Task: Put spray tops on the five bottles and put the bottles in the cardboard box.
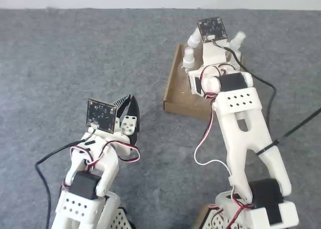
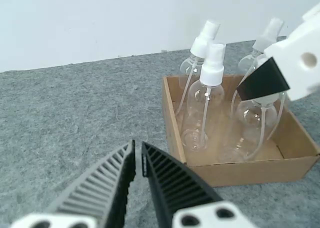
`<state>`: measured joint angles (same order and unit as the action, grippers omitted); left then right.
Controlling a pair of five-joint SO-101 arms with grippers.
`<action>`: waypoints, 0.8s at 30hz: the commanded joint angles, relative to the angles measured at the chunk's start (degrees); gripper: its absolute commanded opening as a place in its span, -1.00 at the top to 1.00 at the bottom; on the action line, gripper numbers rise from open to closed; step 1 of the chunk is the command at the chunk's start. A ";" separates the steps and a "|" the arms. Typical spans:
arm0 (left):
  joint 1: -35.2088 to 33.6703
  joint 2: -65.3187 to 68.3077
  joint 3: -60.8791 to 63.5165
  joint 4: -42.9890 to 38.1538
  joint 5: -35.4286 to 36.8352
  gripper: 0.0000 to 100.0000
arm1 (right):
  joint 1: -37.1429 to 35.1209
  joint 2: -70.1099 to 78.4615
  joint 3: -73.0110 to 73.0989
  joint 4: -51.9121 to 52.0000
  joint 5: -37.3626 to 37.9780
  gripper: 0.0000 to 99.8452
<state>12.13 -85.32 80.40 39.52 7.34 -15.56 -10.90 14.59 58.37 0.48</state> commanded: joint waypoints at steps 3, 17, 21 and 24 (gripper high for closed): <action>-0.18 -0.79 -0.57 -1.58 0.09 0.98 | -0.04 -1.19 -8.88 6.29 -0.09 0.47; -0.26 -0.79 -0.57 -1.58 0.09 0.98 | 0.57 -19.56 -9.85 21.05 0.00 0.48; -0.09 -1.14 0.31 -1.67 0.09 0.98 | 0.57 -24.40 -9.85 29.93 0.00 0.48; -0.09 -1.05 0.66 -2.81 0.18 0.98 | 0.57 -28.26 -9.76 35.91 0.00 0.48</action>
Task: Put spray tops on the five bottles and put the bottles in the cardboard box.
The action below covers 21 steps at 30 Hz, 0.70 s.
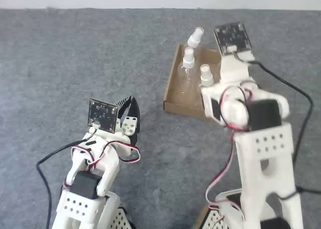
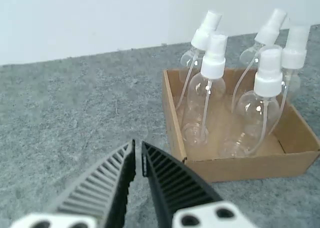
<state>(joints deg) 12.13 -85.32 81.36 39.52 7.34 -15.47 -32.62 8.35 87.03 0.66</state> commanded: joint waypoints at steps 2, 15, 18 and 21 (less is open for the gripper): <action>-0.18 -0.88 0.04 -3.25 0.18 0.98 | 0.48 -9.36 -1.58 9.10 -0.18 0.48; -0.09 -1.14 0.48 -3.52 0.18 0.98 | 0.04 -37.76 32.26 -8.84 11.69 0.48; -0.62 -1.14 0.84 -5.45 0.09 0.98 | 0.48 -42.95 35.87 -12.88 13.98 0.48; -3.43 -1.23 4.53 -5.98 0.09 0.98 | 0.13 -45.14 37.27 -15.69 14.33 0.48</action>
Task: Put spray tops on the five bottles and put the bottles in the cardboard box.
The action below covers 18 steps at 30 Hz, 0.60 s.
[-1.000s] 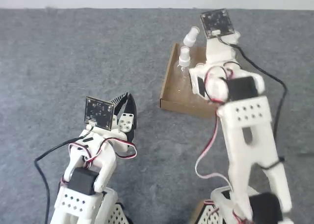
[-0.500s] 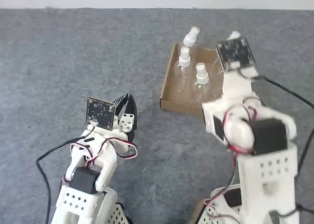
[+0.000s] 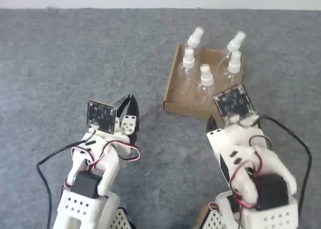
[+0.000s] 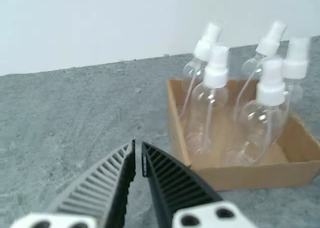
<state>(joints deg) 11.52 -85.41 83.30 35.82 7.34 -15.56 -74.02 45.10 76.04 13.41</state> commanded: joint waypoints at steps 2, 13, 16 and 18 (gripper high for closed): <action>-3.78 -1.14 5.41 -5.10 0.09 0.98 | 0.04 -2.68 0.88 -7.87 1.49 0.48; -4.48 -1.14 13.58 -13.27 -11.96 0.98 | -10.42 28.53 -6.24 -33.63 1.23 0.48; -4.48 -1.14 13.58 -13.19 -11.96 0.98 | -10.07 34.51 -10.73 -34.33 1.14 0.48; -4.48 -1.14 13.58 -13.36 -12.04 0.98 | -10.07 37.05 -12.57 -34.24 1.23 0.48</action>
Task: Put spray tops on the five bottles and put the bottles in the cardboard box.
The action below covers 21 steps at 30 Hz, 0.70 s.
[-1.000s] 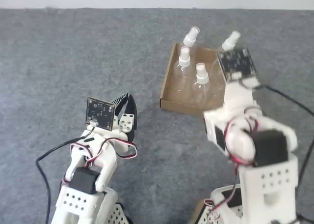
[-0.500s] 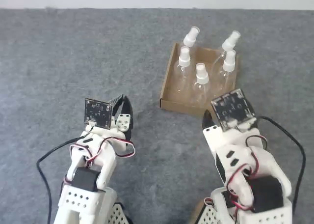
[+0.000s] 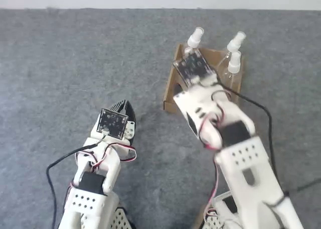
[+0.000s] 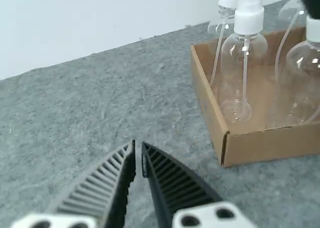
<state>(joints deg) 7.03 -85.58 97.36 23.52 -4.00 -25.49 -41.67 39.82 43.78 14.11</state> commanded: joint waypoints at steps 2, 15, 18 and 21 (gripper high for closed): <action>0.00 -0.97 -0.48 -1.05 -0.79 0.98 | -0.13 5.76 -7.56 -1.98 0.53 0.48; 0.00 -0.97 -0.48 -0.88 -0.79 0.98 | 9.71 6.46 -7.30 -2.59 -6.33 0.56; 0.00 -0.97 -0.48 -0.88 -0.79 0.98 | 9.01 6.46 -7.30 -2.68 -6.68 0.63; -0.09 -0.97 -0.48 -0.88 -0.79 0.98 | 7.25 6.73 -7.03 -2.59 -6.68 0.64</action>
<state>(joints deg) 7.12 -85.58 97.36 23.52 -4.44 -16.88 -35.34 36.13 42.73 8.40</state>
